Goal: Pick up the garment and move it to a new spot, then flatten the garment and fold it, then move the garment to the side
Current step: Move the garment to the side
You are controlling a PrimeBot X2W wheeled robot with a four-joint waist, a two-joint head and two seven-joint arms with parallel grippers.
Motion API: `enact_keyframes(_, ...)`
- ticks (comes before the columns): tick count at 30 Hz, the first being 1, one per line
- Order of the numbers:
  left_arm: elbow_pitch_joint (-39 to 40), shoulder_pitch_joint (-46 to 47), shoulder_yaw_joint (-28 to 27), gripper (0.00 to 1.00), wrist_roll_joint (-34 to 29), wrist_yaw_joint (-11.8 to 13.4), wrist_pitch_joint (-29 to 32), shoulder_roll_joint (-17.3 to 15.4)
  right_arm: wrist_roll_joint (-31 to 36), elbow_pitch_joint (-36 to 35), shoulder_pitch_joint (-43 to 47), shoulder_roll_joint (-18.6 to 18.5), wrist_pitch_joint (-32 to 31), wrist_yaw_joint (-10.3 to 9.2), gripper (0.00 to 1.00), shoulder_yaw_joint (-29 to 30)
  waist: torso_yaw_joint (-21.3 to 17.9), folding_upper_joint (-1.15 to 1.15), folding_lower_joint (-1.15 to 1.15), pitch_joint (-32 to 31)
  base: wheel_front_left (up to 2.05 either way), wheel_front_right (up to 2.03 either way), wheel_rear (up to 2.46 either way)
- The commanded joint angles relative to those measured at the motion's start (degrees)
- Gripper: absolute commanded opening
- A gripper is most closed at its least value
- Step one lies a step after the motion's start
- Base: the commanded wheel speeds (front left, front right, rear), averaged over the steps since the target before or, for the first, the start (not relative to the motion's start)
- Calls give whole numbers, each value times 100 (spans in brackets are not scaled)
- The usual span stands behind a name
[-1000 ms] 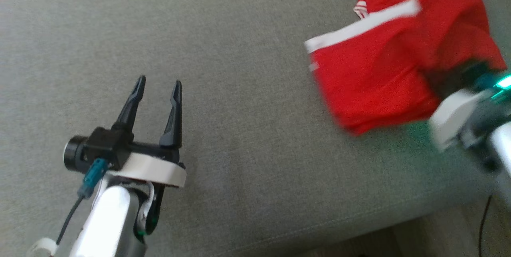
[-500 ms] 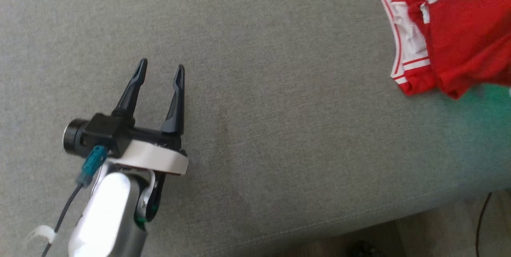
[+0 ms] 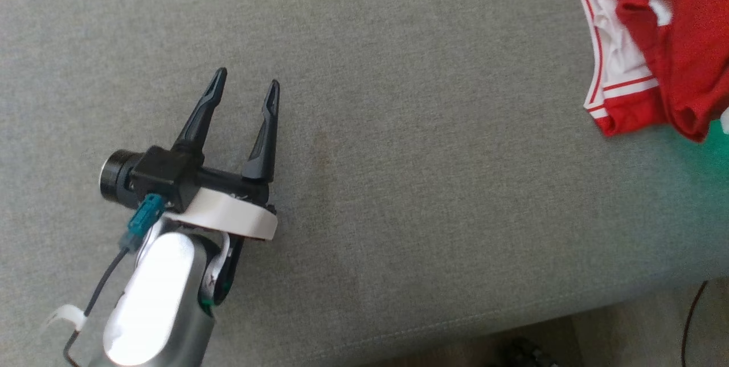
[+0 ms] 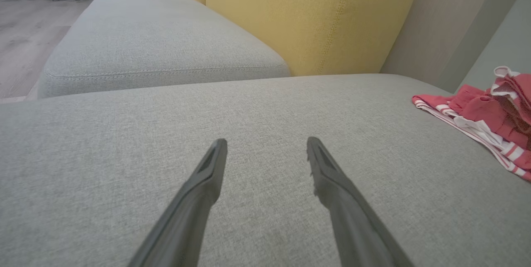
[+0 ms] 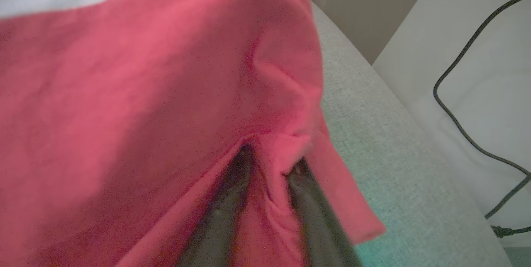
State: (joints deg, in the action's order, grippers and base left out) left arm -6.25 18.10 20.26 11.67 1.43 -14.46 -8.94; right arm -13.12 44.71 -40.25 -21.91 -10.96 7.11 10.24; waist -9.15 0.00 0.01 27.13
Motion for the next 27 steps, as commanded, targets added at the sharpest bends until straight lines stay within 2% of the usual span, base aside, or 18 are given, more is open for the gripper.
enact_keyframes(1,129,85,-141,100,-5,-2,-37,-109,111,-181,95,-106,90,37,100,-10,-21,0,-1,-114,0,0,0)
enact_keyframes(6,60,-65,-153,100,52,28,-44,-84,447,-708,466,-1,289,37,100,132,-75,0,-1,-475,0,0,0)
enact_keyframes(10,11,-233,-179,100,78,103,-47,-59,485,-1836,1040,240,517,37,100,233,-35,0,-1,-793,0,0,0)
enact_keyframes(15,32,-490,-292,100,132,234,-50,-56,435,-3550,1987,891,647,37,100,294,114,0,-1,-1157,0,0,0)
enact_keyframes(19,100,-659,-412,100,166,336,-52,-93,460,-4518,2585,1506,726,37,100,113,322,0,-1,-1365,0,0,0)
enact_keyframes(23,184,-782,-530,100,189,417,-52,-139,534,-4939,2951,1791,904,37,100,-341,579,0,-1,-1540,0,0,0)
enact_keyframes(27,242,-913,-632,100,218,487,-53,-174,619,-5005,3162,1880,1073,37,100,-859,805,0,-1,-1717,0,0,0)
